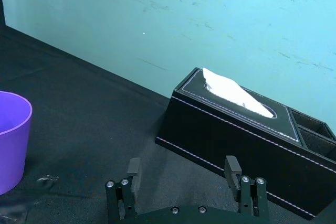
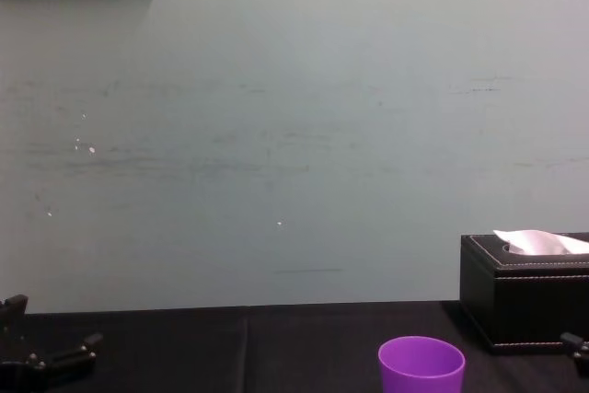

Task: Stack the three plastic cups sequentially using one hand.

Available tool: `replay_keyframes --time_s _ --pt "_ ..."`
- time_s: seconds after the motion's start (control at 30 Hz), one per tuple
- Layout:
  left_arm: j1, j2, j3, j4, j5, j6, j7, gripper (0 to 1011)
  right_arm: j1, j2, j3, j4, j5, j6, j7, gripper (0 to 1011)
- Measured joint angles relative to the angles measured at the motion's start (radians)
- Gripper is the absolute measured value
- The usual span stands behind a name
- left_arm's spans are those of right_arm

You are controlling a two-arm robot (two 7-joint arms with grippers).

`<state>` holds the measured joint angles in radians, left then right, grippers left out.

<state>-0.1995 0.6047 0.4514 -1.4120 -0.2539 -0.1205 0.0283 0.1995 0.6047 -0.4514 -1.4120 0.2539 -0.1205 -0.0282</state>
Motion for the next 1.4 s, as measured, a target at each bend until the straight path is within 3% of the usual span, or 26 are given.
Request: replay_keyframes --time_s 1.4 --pt "0.000 0.000 0.000 0.000 0.000 0.000 0.000 1011 0.000 0.000 0.000 0.000 0.000 0.000 0.000 1003"
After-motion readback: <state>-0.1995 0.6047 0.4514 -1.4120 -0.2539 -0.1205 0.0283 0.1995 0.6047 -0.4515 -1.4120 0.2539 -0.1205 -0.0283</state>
